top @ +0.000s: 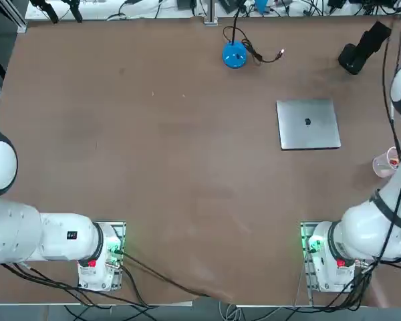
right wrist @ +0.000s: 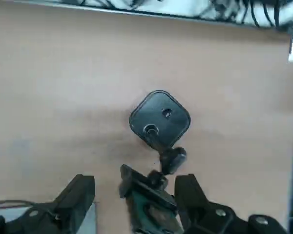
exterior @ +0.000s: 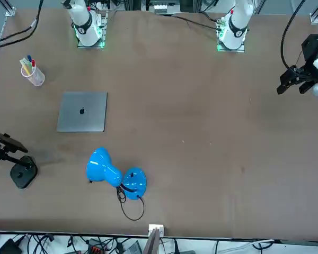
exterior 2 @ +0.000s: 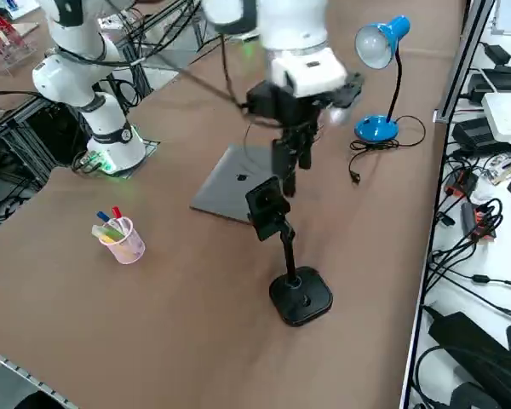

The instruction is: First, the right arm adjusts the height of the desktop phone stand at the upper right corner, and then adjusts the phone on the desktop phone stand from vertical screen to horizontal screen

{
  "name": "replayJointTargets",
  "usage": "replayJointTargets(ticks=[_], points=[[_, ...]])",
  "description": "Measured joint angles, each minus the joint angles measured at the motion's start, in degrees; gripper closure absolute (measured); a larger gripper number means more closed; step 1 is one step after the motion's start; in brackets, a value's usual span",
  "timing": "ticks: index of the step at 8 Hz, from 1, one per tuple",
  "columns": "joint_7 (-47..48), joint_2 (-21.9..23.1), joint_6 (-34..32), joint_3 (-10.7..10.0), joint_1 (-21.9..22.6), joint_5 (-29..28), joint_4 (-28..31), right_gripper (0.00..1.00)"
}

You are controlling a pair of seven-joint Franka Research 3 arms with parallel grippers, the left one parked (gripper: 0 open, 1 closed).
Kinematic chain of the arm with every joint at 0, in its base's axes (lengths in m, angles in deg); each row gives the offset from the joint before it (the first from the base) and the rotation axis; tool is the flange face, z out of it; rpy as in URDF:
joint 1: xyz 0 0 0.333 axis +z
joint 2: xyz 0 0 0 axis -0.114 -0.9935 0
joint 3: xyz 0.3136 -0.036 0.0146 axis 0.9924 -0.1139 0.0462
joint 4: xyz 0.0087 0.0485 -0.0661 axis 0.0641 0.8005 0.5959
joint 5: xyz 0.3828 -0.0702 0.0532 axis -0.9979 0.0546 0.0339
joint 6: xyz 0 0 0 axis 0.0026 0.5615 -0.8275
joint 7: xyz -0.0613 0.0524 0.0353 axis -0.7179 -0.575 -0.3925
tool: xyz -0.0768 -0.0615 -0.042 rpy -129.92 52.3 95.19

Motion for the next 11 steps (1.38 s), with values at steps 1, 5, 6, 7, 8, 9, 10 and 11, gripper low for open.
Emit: replayJointTargets(ticks=[1,5,6,7,8,9,10,11], points=[[0.0,-0.4,-0.1,0.1,4.0,4.2,0.3,0.0],[-5.0,-4.7,-3.2,0.1,11.1,13.2,2.5,0.0],[-8.1,-6.5,-3.6,0.1,12.2,18.2,3.1,0.0],[-11.4,-8.5,-4.6,0.1,13.1,25.1,3.5,0.0],[-14.1,-10.4,-6.2,0.1,14.0,31.3,3.6,0.0],[-16.2,-12.1,-7.3,0.1,14.9,35.3,3.6,0.0],[-18.0,-13.7,-8.3,0.1,15.7,37.3,3.6,0.0],[-19.7,-15.4,-9.0,0.1,16.5,39.1,3.6,0.0]])
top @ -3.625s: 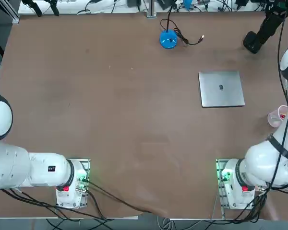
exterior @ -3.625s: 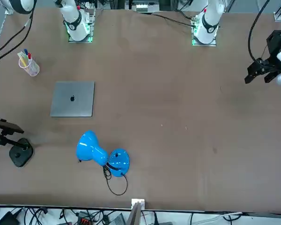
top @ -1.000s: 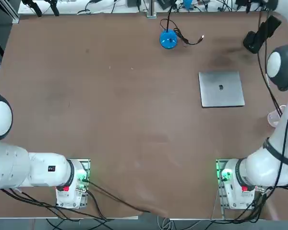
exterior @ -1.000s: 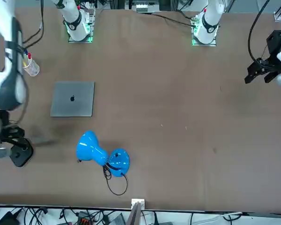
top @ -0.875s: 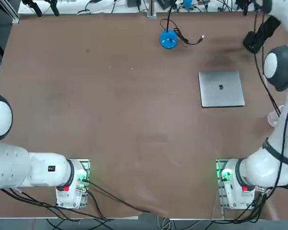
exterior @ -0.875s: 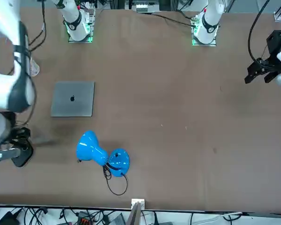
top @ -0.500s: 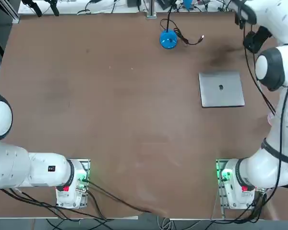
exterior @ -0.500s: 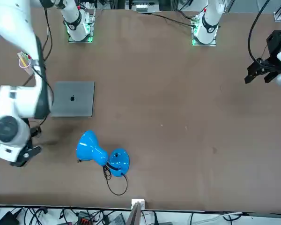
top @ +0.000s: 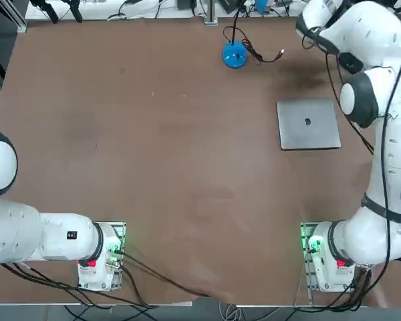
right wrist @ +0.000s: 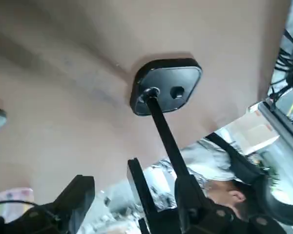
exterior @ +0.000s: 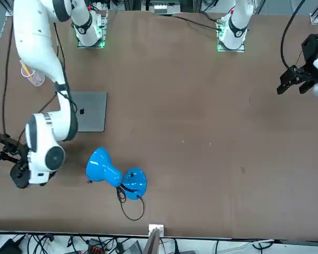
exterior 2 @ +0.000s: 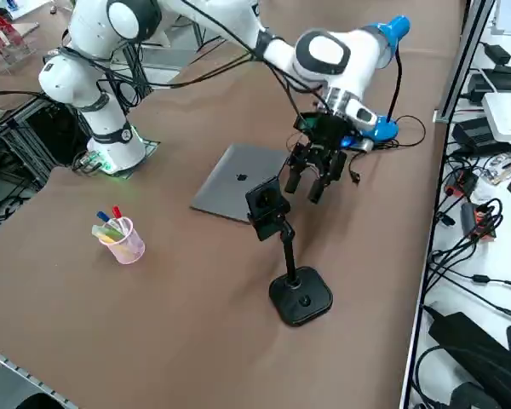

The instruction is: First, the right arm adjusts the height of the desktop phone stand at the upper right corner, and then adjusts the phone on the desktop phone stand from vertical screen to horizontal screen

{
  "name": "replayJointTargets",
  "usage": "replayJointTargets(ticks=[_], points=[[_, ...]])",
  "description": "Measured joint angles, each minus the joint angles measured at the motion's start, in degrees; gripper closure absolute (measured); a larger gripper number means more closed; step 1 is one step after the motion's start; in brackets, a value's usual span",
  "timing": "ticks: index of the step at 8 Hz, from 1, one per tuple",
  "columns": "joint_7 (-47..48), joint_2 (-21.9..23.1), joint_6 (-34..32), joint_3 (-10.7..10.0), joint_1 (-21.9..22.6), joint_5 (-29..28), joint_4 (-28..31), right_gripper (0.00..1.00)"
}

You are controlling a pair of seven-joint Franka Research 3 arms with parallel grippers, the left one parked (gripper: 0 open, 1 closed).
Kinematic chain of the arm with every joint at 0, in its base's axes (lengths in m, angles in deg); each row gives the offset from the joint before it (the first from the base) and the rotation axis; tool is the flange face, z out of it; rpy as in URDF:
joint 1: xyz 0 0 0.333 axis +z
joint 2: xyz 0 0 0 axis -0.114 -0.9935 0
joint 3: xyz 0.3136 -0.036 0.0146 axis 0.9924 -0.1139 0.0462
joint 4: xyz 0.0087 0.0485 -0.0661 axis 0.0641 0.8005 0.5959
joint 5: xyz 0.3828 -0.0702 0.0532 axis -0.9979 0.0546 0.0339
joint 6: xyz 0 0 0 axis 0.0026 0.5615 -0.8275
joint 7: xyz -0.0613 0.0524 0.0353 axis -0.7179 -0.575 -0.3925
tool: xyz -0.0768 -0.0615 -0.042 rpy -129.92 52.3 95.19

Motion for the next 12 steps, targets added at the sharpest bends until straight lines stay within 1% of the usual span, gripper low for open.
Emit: replayJointTargets(ticks=[2,3,4,5,6,9,12], points=[[-3.7,-2.5,-0.4,-0.3,0.5,3.9,-0.1,0.01],[-5.5,-3.0,-0.5,-0.8,0.4,5.1,-0.1,0.04],[-6.5,-3.4,-0.7,-1.6,0.3,6.1,-0.1,0.06],[-7.3,-3.8,-1.0,-2.3,0.1,6.8,-0.1,0.12],[-7.9,-4.1,-1.7,-2.6,-0.1,6.9,-0.1,0.14],[-8.4,-4.7,-5.7,-2.8,-1.3,6.9,-0.6,0.19],[-8.9,-7.3,-9.3,-2.8,-2.1,6.8,-4.1,0.2]])
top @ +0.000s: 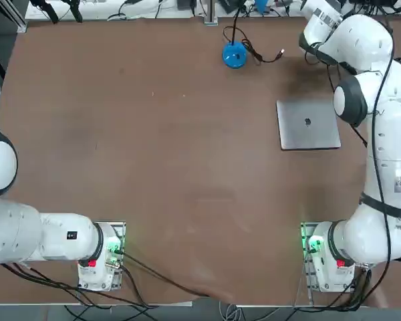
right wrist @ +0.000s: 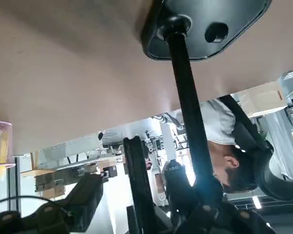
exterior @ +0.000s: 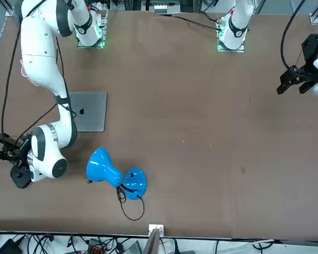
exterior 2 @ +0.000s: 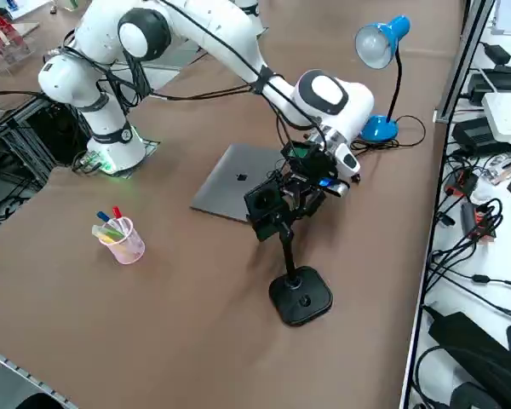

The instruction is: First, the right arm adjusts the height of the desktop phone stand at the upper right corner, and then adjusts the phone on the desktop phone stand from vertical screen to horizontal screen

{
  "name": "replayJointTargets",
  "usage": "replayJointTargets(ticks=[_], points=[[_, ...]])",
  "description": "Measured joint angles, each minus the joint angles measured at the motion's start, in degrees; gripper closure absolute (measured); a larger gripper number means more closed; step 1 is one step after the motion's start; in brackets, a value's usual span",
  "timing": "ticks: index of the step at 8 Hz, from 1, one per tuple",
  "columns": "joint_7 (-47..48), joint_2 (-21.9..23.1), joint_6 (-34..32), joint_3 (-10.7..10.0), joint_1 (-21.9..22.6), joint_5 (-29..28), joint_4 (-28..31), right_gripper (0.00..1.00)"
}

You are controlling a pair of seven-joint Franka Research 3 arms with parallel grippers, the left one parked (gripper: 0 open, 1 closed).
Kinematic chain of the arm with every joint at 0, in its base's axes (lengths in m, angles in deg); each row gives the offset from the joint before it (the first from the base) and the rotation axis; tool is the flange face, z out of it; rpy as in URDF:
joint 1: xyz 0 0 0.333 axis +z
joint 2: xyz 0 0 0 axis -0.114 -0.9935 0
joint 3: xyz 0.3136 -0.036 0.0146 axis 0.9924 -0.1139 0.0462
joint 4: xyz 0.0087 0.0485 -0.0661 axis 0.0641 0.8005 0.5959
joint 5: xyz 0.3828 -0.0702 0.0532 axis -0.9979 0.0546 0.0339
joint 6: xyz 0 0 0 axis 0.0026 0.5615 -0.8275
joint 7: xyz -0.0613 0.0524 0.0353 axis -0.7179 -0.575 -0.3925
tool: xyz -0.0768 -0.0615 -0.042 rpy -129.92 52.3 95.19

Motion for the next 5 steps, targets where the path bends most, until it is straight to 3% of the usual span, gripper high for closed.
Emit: replayJointTargets(ticks=[5], points=[[-0.2,-1.4,-1.0,0.0,-1.8,-1.3,-2.2,0.24]])
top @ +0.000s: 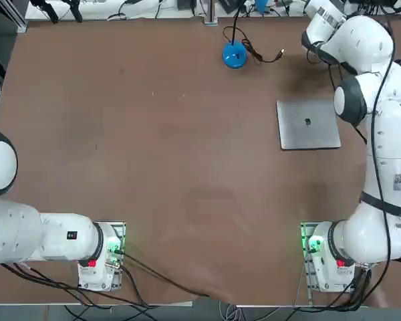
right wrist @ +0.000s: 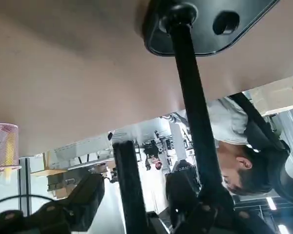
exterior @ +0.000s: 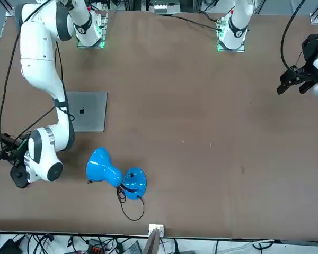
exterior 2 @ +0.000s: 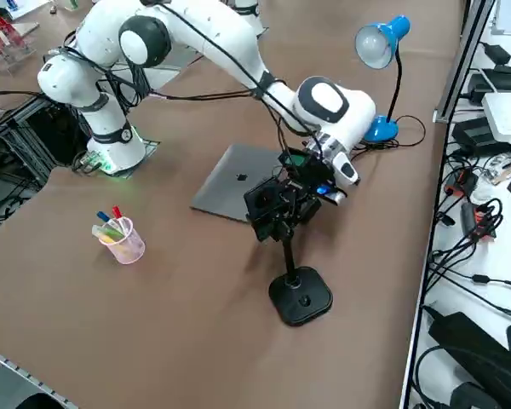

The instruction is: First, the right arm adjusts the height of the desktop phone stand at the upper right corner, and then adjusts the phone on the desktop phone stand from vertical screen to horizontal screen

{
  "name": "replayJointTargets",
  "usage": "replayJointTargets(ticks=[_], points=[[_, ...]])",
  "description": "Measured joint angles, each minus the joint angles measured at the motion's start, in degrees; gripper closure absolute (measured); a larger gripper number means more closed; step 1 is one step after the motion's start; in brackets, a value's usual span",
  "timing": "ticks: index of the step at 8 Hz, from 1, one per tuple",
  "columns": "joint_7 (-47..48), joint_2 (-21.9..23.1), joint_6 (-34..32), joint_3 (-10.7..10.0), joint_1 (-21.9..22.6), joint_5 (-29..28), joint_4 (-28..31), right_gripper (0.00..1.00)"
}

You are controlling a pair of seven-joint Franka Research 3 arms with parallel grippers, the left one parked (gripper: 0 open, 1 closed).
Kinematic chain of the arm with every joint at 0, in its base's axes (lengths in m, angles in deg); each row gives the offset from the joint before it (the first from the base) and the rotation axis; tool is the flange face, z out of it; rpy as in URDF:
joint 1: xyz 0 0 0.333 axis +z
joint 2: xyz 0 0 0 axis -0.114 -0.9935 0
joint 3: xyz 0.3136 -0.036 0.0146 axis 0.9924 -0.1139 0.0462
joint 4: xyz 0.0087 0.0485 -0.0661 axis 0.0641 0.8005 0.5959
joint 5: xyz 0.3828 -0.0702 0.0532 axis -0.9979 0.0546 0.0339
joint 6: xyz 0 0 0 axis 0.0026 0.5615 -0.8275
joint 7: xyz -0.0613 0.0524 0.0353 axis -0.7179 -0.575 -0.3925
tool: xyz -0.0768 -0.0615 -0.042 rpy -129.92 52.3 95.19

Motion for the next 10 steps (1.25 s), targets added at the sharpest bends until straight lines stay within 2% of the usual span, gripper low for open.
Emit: replayJointTargets(ticks=[4,5,7,10], points=[[0.0,-0.6,0.0,0.2,0.0,-1.1,0.0,0.39],[0.0,-0.7,0.0,0.2,0.0,-1.1,0.0,0.5],[0.0,-0.8,0.0,0.2,0.0,-1.1,-0.1,0.59],[0.0,-0.8,0.4,0.3,0.0,-1.1,-0.3,0.8]])
